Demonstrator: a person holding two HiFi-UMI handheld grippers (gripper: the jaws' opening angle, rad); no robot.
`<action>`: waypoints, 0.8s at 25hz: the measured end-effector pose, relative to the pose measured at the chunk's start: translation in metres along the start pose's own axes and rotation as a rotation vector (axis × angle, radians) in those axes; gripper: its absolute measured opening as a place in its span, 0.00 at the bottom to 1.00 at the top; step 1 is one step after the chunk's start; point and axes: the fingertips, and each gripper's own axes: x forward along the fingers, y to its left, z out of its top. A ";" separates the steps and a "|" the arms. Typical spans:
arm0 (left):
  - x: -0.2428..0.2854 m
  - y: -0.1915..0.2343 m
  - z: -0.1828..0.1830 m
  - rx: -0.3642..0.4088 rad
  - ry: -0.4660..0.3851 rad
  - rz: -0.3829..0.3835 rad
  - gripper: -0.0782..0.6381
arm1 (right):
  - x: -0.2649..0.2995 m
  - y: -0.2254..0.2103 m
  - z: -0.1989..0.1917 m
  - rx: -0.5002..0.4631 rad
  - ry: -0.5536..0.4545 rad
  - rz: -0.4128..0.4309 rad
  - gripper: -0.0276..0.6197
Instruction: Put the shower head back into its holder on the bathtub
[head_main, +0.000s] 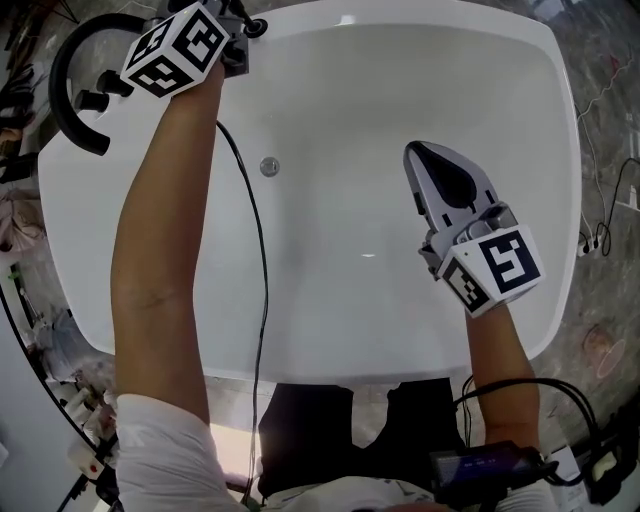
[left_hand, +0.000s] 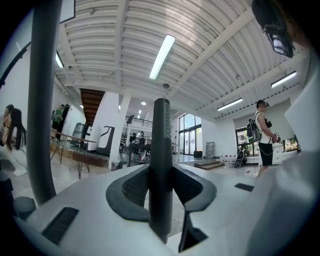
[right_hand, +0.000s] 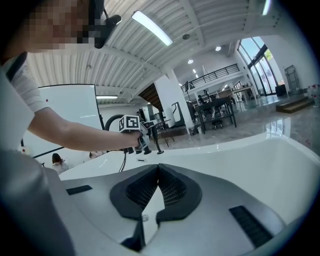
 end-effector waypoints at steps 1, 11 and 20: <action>0.000 0.000 -0.002 -0.001 0.001 -0.001 0.31 | 0.008 -0.004 0.005 -0.018 -0.006 0.004 0.06; 0.004 0.012 -0.056 -0.011 0.031 -0.014 0.31 | 0.067 -0.018 0.010 -0.062 -0.066 0.038 0.06; 0.003 0.016 -0.074 -0.022 0.054 -0.031 0.31 | 0.074 -0.006 -0.005 -0.034 -0.048 0.076 0.06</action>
